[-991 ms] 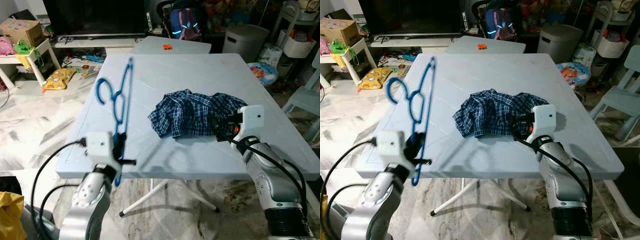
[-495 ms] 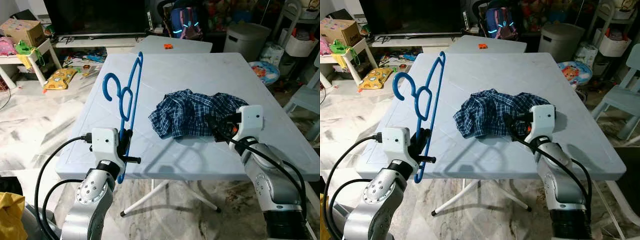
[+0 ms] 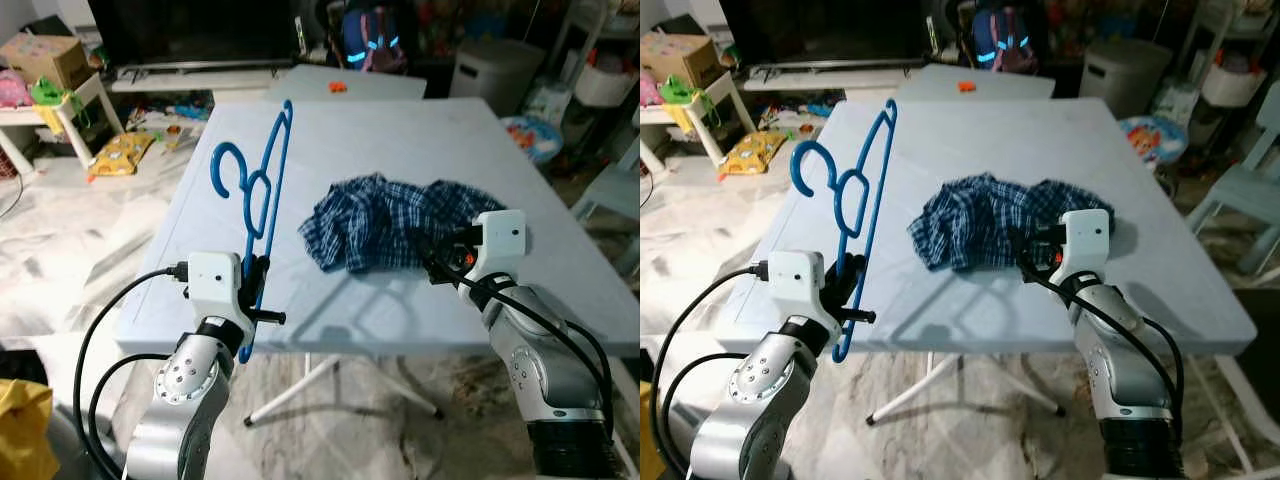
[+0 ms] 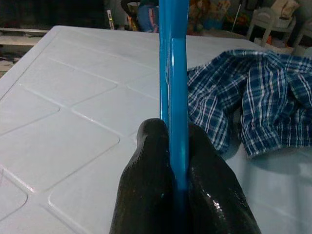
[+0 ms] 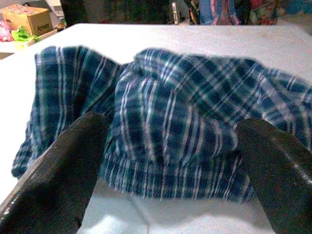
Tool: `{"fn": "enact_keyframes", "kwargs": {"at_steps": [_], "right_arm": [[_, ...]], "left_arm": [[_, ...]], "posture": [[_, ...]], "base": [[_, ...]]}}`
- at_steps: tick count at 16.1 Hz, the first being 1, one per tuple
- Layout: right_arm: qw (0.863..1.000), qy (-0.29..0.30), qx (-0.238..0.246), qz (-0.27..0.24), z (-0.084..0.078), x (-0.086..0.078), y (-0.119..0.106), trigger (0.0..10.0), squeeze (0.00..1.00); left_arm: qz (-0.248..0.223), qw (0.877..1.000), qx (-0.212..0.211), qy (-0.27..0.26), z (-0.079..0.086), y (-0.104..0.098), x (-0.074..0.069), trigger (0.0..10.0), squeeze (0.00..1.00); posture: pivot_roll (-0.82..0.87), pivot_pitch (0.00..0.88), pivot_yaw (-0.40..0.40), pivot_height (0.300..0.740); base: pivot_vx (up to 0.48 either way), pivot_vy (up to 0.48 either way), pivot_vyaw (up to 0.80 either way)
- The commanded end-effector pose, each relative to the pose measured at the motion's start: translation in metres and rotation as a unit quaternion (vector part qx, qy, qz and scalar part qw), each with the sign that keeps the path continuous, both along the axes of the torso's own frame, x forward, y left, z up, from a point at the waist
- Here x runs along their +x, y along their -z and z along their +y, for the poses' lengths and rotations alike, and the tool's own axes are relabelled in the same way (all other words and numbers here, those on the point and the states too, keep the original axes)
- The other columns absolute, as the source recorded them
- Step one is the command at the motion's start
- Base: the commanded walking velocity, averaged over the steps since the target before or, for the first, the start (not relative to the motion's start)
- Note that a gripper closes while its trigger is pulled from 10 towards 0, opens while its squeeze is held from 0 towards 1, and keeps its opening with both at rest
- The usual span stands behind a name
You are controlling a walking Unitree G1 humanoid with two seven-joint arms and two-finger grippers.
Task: Hang hanger
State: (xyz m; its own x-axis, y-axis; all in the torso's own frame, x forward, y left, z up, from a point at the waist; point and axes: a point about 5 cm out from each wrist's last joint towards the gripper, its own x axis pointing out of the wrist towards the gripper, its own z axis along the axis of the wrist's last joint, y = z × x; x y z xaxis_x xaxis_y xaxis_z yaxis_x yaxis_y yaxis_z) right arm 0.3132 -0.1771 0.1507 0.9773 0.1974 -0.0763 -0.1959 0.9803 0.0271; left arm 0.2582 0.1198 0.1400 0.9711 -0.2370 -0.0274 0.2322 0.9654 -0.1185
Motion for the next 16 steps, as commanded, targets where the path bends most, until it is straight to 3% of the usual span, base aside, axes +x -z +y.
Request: {"fn": "enact_keyframes", "kwargs": {"at_steps": [1, 16], "right_arm": [[1.000, 0.000, 0.000, 0.001, 0.0012, 0.0013, -0.0018, 10.0, 0.00], [1.000, -0.005, -0.008, 0.005, 0.0017, 0.0029, 0.0001, 10.0, 0.00]], "left_arm": [[0.008, 1.000, 0.006, 0.005, -0.0006, 0.0026, 0.0004, 10.0, 0.00], [0.011, 1.000, 0.005, 0.013, -0.0037, 0.0038, 0.0027, 10.0, 0.00]], "posture": [[-0.10, 0.000, 0.042, 0.740], [-0.11, 0.000, 0.041, 0.740]], "base": [[-0.255, 0.000, 0.00], [-0.266, 0.000, 0.00]]}}
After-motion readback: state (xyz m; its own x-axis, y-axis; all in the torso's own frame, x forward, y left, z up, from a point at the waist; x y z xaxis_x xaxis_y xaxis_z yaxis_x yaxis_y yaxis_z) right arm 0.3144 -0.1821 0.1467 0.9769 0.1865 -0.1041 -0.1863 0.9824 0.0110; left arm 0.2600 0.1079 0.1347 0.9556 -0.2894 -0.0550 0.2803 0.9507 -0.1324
